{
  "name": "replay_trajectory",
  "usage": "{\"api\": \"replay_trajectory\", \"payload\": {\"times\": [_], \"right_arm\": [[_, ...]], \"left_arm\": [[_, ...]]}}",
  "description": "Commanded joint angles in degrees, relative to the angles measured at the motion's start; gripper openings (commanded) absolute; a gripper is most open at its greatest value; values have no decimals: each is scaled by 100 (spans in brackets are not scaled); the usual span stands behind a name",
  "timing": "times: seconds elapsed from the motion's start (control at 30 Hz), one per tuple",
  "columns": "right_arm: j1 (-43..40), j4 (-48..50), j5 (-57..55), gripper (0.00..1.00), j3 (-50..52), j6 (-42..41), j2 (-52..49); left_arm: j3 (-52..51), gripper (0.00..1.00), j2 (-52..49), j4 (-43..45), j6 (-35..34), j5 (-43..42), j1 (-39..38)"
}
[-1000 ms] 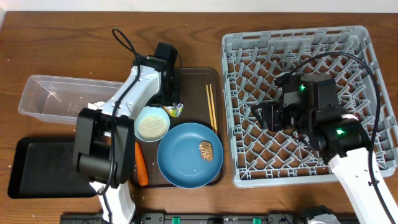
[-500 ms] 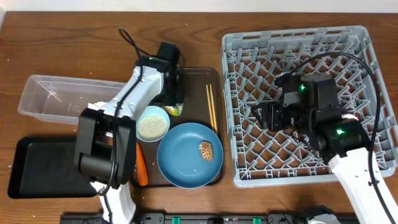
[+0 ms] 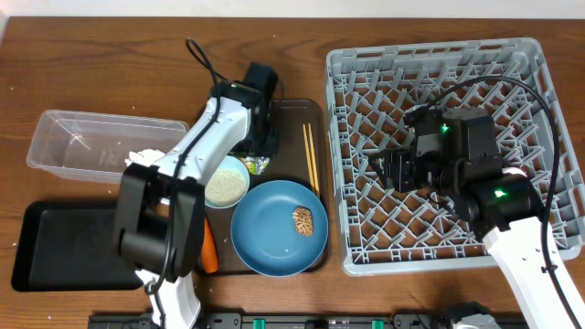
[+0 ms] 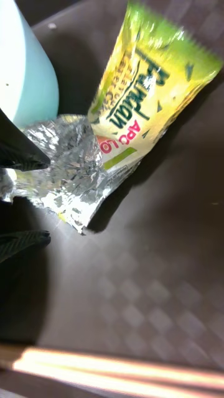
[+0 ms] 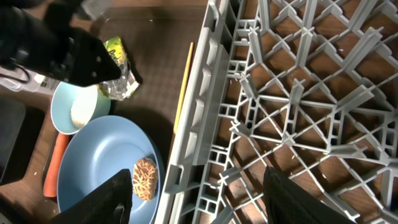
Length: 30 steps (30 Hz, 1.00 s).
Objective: Sort waste into correct bins and load items into the dishwasher rack
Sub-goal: 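Close the left gripper on the yellow Pandan wrapper and lift it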
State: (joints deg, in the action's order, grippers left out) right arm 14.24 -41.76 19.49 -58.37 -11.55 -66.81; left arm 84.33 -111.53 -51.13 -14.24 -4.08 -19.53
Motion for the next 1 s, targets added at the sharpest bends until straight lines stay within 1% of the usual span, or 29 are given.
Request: {"api": "replay_trajectory", "payload": {"times": [0.0,0.1,0.17,0.23,0.33,0.43,0.83,0.97], "right_arm": [[83,17,-22,63,-44,-66,2],[85,15,-20,63,-44,-66,2],[85,17,-22,63,-44,-66,2],[85,15,-22,63,-44,-66,2],[85,-2,-22,63,-44,-66,2],[85,-7,-22,63,-44,-66,2],[85,-90,-22,63,-44,-63,2],[85,-90,-22,63,-44,-66,2]], "left_arm": [[269,34,487,-149,-531,223,15],[256,35,509,-313,-909,776,15],[197,35,476,-313,-970,1025,22],[149,35,420,-313,-1012,1040,28],[76,35,293,-330,-1279,1034,33],[61,35,101,-330,-1353,1034,33],[61,35,-299,-415,-1353,1025,33],[61,33,-389,-431,-1351,796,33]]}}
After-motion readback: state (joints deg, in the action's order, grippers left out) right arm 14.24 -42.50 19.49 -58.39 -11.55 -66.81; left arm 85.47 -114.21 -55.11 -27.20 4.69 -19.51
